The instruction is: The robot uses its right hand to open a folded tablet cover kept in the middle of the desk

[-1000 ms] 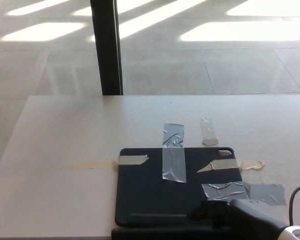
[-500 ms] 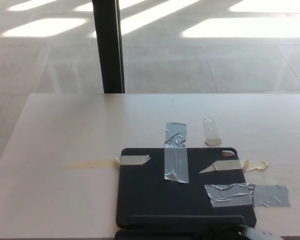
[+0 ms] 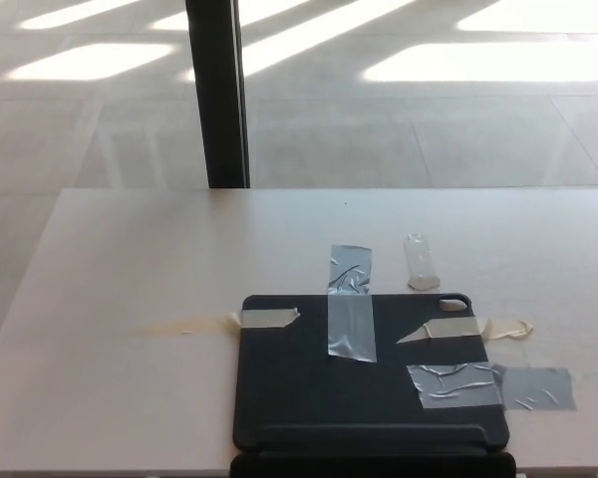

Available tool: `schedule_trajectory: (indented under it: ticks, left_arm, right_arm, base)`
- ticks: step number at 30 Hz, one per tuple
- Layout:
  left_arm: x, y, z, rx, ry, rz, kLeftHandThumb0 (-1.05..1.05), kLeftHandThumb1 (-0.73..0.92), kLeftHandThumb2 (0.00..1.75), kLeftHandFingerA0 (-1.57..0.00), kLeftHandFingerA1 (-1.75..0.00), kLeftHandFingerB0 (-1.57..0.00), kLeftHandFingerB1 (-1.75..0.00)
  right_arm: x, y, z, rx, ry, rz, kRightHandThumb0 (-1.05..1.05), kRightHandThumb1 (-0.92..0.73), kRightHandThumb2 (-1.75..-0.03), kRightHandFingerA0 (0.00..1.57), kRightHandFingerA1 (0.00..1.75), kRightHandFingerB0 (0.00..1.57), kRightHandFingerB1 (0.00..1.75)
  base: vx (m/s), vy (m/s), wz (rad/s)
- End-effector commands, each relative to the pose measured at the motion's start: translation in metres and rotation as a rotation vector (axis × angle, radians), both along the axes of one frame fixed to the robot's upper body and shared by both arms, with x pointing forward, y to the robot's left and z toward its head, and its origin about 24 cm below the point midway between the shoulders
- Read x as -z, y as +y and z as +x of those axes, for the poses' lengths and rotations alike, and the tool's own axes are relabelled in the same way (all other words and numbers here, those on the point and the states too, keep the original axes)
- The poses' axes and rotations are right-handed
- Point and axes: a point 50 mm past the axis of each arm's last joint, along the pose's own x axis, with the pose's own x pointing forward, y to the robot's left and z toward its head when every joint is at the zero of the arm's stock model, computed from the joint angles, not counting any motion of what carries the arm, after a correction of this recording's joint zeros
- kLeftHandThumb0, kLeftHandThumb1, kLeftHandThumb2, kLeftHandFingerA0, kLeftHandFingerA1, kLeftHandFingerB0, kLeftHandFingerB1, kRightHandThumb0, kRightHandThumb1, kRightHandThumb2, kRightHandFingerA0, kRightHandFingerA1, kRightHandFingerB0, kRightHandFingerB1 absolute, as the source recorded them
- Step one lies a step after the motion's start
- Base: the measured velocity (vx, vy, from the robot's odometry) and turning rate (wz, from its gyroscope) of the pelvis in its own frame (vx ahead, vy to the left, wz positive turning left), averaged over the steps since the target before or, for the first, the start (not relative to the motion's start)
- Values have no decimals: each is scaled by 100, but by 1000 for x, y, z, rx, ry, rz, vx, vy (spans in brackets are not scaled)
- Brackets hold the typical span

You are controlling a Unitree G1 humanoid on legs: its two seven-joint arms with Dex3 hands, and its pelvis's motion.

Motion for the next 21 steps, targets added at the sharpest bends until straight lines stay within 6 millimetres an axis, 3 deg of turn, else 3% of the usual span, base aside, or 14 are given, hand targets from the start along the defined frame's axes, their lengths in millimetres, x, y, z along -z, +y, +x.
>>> schedule_trajectory:
  ticks: [1,2,3,4,5,6,10,12,13,14,17,19,20,21]
  left_arm:
    - [-2,4,-6,-30,-14,-7,-47,32,84,-82,-88,-64,-77]
    - [-2,4,-6,-33,-12,-6,-47,32,84,-82,-88,-64,-77]
    - [-1,4,-7,-33,-3,-5,-43,46,60,-80,-85,-70,-77]
    - [-1,3,-8,-27,0,-4,-44,45,60,-82,-86,-71,-77]
    - [0,3,-9,-21,3,-2,-48,32,85,-84,-89,-65,-78]
    - [0,3,-10,-21,5,-3,-44,46,60,-84,-87,-71,-78]
    - [2,4,-15,-30,14,-8,-44,45,61,-85,-88,-76,-81]
    - [3,4,-17,-34,10,-10,-44,44,62,-85,-90,-76,-81]
    - [3,4,-17,-35,22,-5,-45,43,61,-82,-87,-76,-80]
    - [2,4,-18,-34,28,-5,-46,44,61,-83,-88,-77,-79]
    - [3,5,-21,-35,33,-6,-45,44,61,-83,-88,-72,-77]
    - [3,5,-22,-32,35,-7,-45,44,61,-84,-88,-71,-77]
    - [5,5,-24,-28,33,-9,-53,30,82,-87,-90,-67,-78]
    - [5,4,-24,-31,26,-10,-52,29,83,-88,-92,-72,-81]
  right_arm:
    - [1,-8,1,107,108,101,-63,-63,-59,38,41,35,34]
    - [-1,-9,3,109,110,101,-63,-63,-59,38,41,35,34]
    - [-7,-11,8,101,90,97,-66,-59,-62,38,42,33,35]
    - [-21,-17,22,110,48,153,-60,-47,-88,34,56,20,45]
    - [-31,-20,30,126,19,195,-55,-62,-58,36,40,36,32]
    - [-36,-22,34,135,-7,213,-55,-59,-58,39,41,37,33]
    - [-70,-35,58,163,-164,266,-58,-60,-58,38,42,37,34]
    - [-102,-54,79,186,-315,265,-58,-60,-59,39,43,37,34]
    - [-127,-76,91,271,-408,314,-65,-46,-83,31,53,30,47]
    - [-137,-87,94,320,-436,365,-61,-44,-83,28,52,31,49]
    - [-159,-119,98,447,-508,446,-67,-45,-81,34,53,38,49]
    - [-165,-146,98,517,-549,503,-52,-41,-82,36,57,26,48]
    - [-165,-182,89,681,-603,508,-55,-56,-57,45,45,37,37]
    - [-161,-196,85,753,-613,523,-51,-55,-56,49,46,42,38]
  base:
    - [0,0,0]
    - [0,0,0]
    - [0,0,0]
    - [0,0,0]
    - [0,0,0]
    - [0,0,0]
    - [0,0,0]
    - [0,0,0]
    - [0,0,0]
    - [0,0,0]
    - [0,0,0]
    - [0,0,0]
    - [0,0,0]
    - [0,0,0]
